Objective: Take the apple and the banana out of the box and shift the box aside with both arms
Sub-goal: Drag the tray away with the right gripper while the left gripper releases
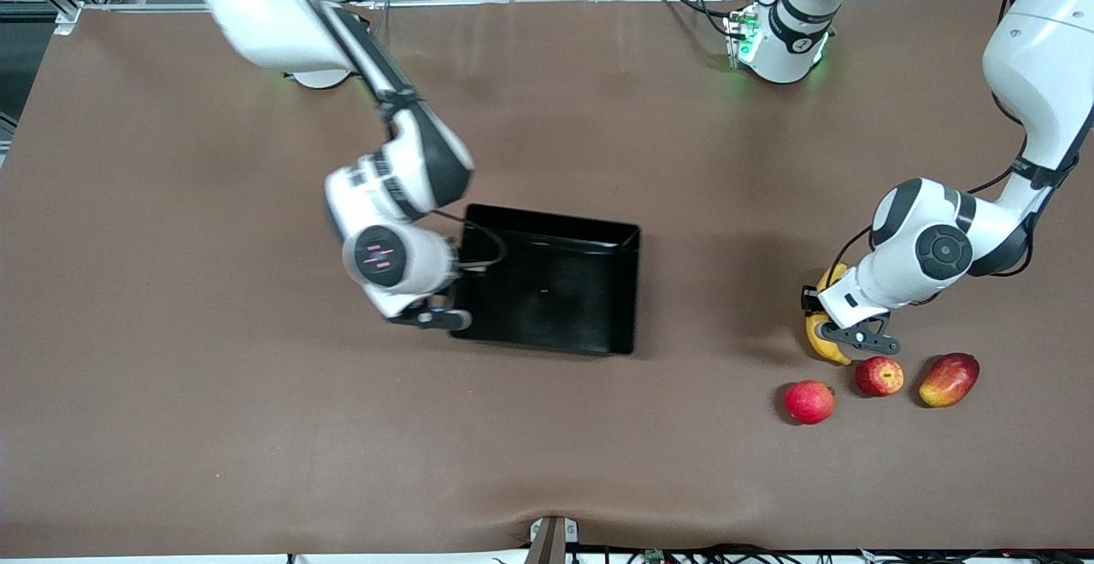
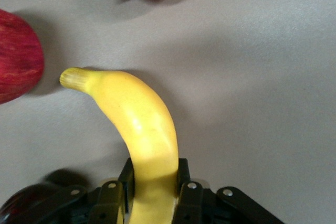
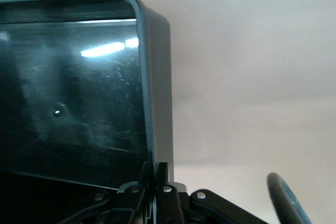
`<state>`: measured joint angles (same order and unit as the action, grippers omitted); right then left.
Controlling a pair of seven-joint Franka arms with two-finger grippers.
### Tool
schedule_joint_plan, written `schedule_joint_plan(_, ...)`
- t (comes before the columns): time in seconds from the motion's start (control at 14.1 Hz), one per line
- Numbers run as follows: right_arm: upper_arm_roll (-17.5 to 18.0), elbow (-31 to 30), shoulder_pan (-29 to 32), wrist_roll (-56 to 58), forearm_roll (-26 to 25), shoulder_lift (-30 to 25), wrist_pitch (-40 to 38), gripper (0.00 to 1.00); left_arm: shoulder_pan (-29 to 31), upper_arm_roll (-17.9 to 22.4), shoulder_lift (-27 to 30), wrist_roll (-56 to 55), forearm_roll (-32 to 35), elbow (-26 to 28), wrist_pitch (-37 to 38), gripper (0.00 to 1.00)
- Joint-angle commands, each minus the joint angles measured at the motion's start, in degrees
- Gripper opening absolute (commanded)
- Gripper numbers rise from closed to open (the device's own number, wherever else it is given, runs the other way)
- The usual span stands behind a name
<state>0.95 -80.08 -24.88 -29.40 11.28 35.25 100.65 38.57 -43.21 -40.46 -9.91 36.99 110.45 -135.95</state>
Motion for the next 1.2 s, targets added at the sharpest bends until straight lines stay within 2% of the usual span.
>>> schedule_joint_plan(0.0,1.42,-1.39,7.63,4.69,-0.03,-5.18,-6.76,0.0,0.1,0.23,-0.75,-0.55,1.68,0.21,-1.51,0.0)
schedule_joint_plan(0.07,1.34,-1.39,10.09,8.18,-0.03,-6.49,-7.83,0.0,0.02,0.31,-0.84,-0.47,1.68,-0.05,-1.51,0.27)
schedule_joint_plan(0.14,0.9,-1.48,11.25,10.13,-0.46,-7.64,-8.02,0.0,0.01,0.32,-0.67,-0.47,1.68,-0.14,-1.51,0.72)
schedule_joint_plan(0.21,0.9,-1.83,13.61,12.33,-0.56,-8.43,-9.58,0.0,0.19,0.32,-0.49,-0.12,1.68,-0.23,-1.51,1.0)
schedule_joint_plan(0.42,0.81,-2.19,22.22,21.54,-0.56,-9.32,-13.99,0.0,0.37,-0.21,1.78,0.24,1.68,-0.49,-1.08,1.0)
schedule_joint_plan(0.64,0.81,-2.8,27.94,25.61,-7.92,-9.93,-14.08,0.0,0.63,-3.62,7.05,-1.07,0.54,-0.76,2.87,1.0)
schedule_joint_plan(0.92,0.81,-6.48,39.36,40.35,-7.94,-9.23,-10.14,0.0,0.72,-6.89,17.06,-4.07,-1.39,-1.28,8.67,1.0)
schedule_joint_plan(1.13,0.9,-10.96,44.82,52.22,-7.94,-8.62,-4.09,0.0,0.72,-8.55,20.07,-3.45,-7.27,-8.2,18.31,1.0)
